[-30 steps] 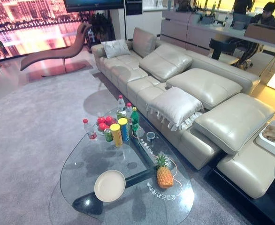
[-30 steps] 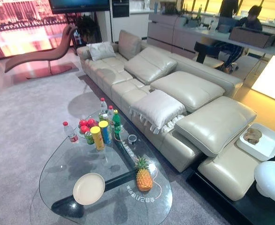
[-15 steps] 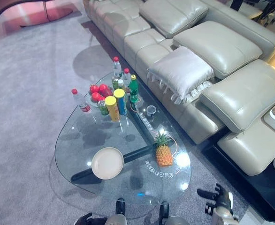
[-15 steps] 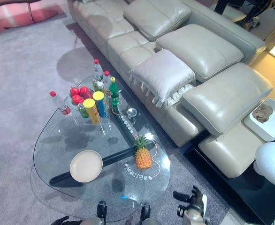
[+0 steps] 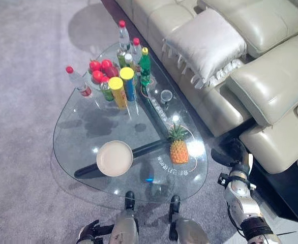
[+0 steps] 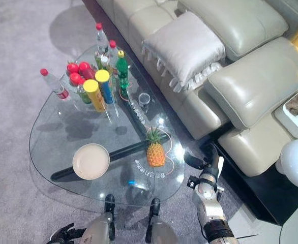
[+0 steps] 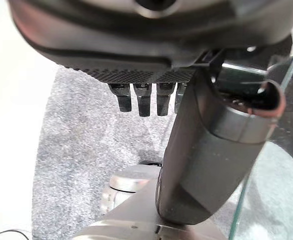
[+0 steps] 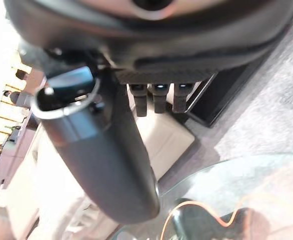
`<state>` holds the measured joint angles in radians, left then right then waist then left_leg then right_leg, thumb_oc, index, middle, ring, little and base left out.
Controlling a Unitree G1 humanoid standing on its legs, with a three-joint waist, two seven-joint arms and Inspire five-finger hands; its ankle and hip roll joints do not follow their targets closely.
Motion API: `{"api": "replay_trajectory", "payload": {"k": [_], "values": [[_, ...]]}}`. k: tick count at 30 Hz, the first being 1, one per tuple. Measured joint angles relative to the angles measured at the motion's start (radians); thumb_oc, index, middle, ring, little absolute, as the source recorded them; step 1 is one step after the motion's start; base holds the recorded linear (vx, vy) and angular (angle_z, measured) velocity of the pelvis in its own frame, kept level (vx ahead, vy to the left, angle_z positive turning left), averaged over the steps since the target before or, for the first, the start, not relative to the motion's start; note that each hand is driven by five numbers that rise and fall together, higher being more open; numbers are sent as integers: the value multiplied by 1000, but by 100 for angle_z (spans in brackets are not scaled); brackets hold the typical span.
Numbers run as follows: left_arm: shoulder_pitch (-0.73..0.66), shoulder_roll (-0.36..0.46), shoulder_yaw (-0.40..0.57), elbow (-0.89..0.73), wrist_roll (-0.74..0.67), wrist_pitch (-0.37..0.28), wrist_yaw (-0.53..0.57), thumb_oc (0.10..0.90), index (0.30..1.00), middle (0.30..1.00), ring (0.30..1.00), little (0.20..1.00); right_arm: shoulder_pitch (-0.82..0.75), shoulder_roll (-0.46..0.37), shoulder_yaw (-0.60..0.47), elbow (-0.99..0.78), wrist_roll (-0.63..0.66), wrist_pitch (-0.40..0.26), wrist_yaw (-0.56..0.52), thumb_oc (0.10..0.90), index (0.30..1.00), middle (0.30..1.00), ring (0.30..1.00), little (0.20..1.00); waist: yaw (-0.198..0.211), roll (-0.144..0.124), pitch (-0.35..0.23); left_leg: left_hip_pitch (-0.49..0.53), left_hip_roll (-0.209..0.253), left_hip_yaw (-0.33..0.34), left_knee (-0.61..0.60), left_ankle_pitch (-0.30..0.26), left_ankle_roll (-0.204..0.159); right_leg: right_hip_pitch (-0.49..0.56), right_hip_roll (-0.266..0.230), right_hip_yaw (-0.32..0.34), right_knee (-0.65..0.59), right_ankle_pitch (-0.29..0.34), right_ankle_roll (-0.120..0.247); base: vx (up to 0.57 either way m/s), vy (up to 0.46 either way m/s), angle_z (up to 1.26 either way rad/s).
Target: Pick up the fruit to the plate
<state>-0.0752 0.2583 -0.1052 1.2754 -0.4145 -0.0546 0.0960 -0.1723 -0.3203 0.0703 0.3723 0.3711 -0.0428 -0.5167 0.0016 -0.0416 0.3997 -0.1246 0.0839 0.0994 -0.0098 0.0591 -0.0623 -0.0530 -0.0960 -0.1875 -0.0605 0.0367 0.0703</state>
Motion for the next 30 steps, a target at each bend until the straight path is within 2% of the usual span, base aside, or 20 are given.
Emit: {"api": "replay_trajectory", "payload": {"k": [9,13,30], "values": [[-49,-9,-25,-26,-41,-6,7,800,900,900,900,900,-106,-4,8,-100,-66,36,-5,800,900,900,900,900,5,25,98,-84,-2,-6,67,-1,1,-81,-10,2,64,0,-1,-38,37,1],[-59,-10,-49,-45,-59,-7,22,800,900,900,900,900,-131,-4,25,-116,-79,60,-14,800,900,900,900,900,23,28,112,-115,-4,-6,86,-1,2,-120,-15,2,98,-4,-1,-40,31,-1],[-85,-9,-116,-105,-118,8,74,800,900,900,900,900,-231,-1,93,-114,-96,120,-89,800,900,900,900,900,37,32,122,-249,-28,-15,118,19,22,-287,-49,5,211,-26,7,-9,25,2]]}}
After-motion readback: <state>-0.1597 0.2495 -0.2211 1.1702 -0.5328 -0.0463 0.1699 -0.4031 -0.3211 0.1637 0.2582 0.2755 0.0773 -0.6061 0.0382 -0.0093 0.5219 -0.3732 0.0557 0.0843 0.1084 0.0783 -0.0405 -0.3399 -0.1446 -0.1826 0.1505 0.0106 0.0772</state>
